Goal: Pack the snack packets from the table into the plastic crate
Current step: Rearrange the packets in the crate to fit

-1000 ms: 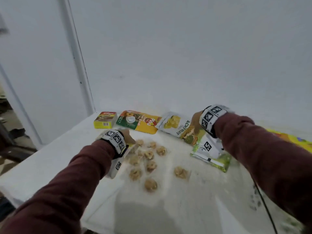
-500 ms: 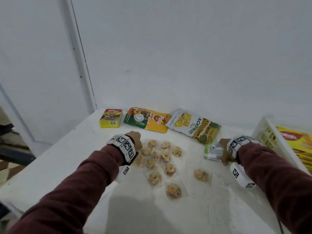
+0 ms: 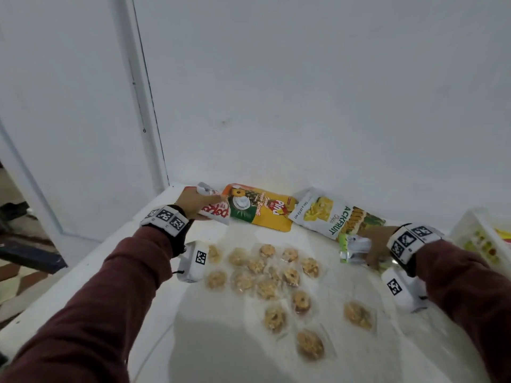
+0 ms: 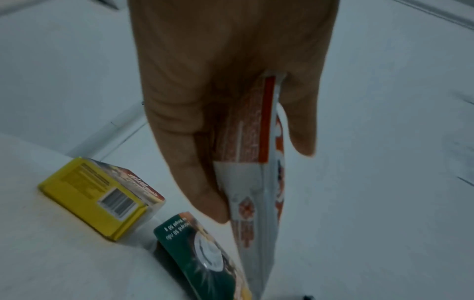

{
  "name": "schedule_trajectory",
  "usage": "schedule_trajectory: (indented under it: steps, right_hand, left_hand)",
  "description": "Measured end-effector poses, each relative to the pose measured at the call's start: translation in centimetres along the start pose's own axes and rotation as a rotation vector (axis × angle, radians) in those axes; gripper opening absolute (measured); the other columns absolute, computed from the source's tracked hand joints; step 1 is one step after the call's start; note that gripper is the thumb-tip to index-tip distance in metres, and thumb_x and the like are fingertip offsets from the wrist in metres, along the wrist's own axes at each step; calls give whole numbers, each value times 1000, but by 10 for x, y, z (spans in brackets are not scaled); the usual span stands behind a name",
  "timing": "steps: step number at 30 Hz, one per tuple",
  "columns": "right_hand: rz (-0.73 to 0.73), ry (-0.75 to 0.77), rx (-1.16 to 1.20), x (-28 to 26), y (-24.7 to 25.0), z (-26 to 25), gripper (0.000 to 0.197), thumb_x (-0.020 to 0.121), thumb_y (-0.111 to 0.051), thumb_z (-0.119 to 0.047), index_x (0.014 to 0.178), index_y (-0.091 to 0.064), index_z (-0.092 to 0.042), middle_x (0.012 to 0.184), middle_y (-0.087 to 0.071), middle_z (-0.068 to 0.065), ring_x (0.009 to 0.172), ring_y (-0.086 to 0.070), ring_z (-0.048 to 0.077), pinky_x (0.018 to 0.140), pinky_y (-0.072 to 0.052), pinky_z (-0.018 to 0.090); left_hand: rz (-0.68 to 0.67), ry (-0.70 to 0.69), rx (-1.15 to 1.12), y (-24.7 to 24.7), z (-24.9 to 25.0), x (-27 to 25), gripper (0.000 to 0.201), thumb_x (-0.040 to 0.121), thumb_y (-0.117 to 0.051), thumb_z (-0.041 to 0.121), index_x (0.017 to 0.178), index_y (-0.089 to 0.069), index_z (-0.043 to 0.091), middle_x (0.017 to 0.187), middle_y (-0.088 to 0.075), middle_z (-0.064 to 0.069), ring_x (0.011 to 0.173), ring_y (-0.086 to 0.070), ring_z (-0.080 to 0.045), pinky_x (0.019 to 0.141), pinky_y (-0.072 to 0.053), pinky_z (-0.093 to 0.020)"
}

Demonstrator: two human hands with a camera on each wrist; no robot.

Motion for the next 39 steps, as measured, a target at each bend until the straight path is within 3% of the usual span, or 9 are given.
schedule_trajectory:
  steps: [3,5,10,14,24,26,28,32,39]
  right_hand:
    - [87,47,36,10,25,-20,36,71,-74,-21,100,-55,-20,118,-57,4,101,-54,18,86,-46,28]
    - [113,54,72,18,35,-33,50,69,-76,-21,115,-56,-18,120,-58,3,109,-55,20,94,-46,30]
    - [59,52,162,39,50,-69,40,73,-74,-20,109,-59,-10,109,-62,7,89,-51,16,59,-37,19]
    - [46,55,252,51,51,-90,37,74,-74,-15,106,-59,-5,103,-59,7,99,-56,23,75,-42,27]
    - [130,18,341,35,56,-101,54,83,-66,-16,130,-42,-5,134,-48,10,112,-48,20,83,-34,22]
    - [144,47,352,20,65,-99,47,83,-66,-13,125,-47,-6,126,-51,8,111,-49,20,87,-37,25]
    - [154,89,380,5,75,-94,35,81,-67,-9,112,-51,-7,110,-50,6,101,-48,18,80,-37,24]
    - [267,134,413,-32,96,-78,24,79,-64,-2,83,-47,-18,82,-48,-7,87,-45,16,67,-37,26]
    - [314,118,379,-150,93,3,29,78,-64,-5,74,-46,-27,77,-51,-9,81,-50,17,66,-41,26]
  left_hand:
    - [127,-76,83,26,1,37,20,80,-72,22,72,-60,8,102,-64,-19,76,-59,-25,63,-51,-24]
    - [178,-78,176,38,-3,62,20,86,-65,24,82,-63,4,96,-60,-14,84,-54,-18,55,-43,-15]
    - [1,11,455,51,-22,127,48,79,-67,45,110,-62,9,119,-62,-16,106,-58,-27,89,-41,-28]
    - [-185,113,601,46,-26,148,53,86,-60,42,127,-52,9,131,-53,-14,108,-51,-27,88,-35,-27]
    - [-229,181,490,51,-18,159,22,82,-69,22,88,-58,5,59,-60,-11,50,-55,-21,55,-36,-24]
    - [-172,125,512,59,-7,159,24,80,-70,17,90,-62,-4,57,-66,-12,50,-63,-20,57,-45,-24]
    - [-79,39,625,72,13,163,36,82,-68,17,104,-60,-11,84,-68,-21,84,-68,-27,71,-47,-25]
    - [94,-149,924,92,67,163,60,81,-64,46,123,-56,4,117,-59,-26,110,-55,-38,93,-44,-38]
    - [0,-589,508,-19,168,14,51,68,-78,41,96,-66,0,99,-65,-20,94,-62,-31,82,-47,-36]
Point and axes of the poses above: each hand's wrist, its own x-axis towards the middle knuckle, its own y-axis out of the back of the hand, z = x × y, the point moved 4 cm from there along x, towards the middle knuckle
